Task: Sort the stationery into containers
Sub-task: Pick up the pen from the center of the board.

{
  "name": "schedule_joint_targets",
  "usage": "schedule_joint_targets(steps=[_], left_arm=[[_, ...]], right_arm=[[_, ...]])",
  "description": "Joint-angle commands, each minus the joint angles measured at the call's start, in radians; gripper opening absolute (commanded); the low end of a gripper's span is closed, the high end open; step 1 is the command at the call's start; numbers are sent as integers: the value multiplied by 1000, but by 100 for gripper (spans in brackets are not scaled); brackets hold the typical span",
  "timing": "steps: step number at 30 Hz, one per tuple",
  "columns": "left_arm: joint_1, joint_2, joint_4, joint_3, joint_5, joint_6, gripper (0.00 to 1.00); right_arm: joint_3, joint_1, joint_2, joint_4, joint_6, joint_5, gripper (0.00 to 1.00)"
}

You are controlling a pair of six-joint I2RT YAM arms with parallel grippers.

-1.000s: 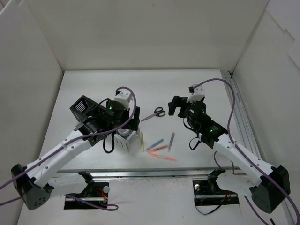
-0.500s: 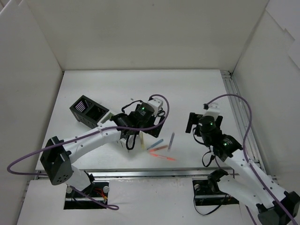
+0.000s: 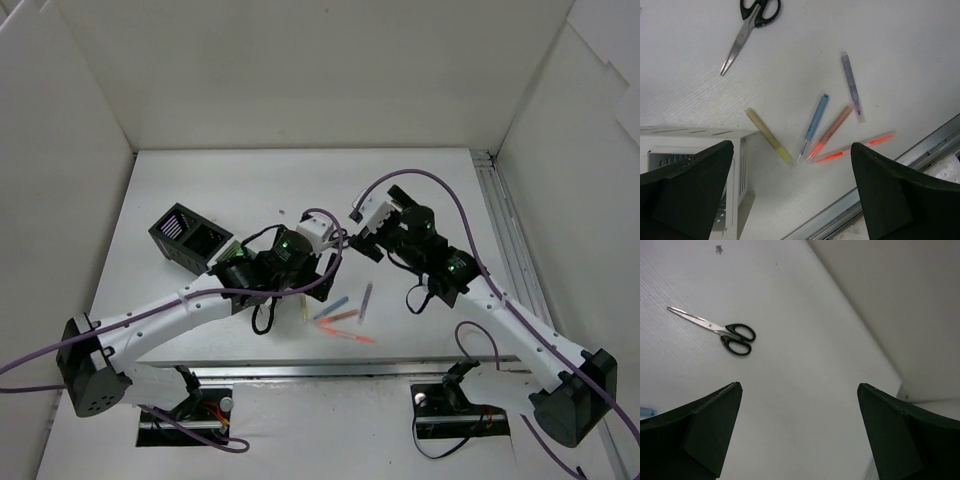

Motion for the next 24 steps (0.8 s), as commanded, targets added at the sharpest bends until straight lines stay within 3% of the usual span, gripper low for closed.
schedule_joint_targets(steps=[1,6,12,17,24], left_arm=[[-2,-105,-7,3,-77,-43,99],[-2,-172,-62,-21,-185,-112,100],[-22,-206,-225,8,-321,-227,99],[-31,-247,-320,8,-367,-311,100],[-40,-237,-482,40,-444,-459,99]], right_arm=[[118,-54,46,70,-437,-271,98],[400,-126,216,-319,-801,-484,98],[457,-130,363,-692,-1134,-529,98],[442,-117,446,-948,-1232,-595,90],[356,-124,557,-1009,-1243,-708,89]])
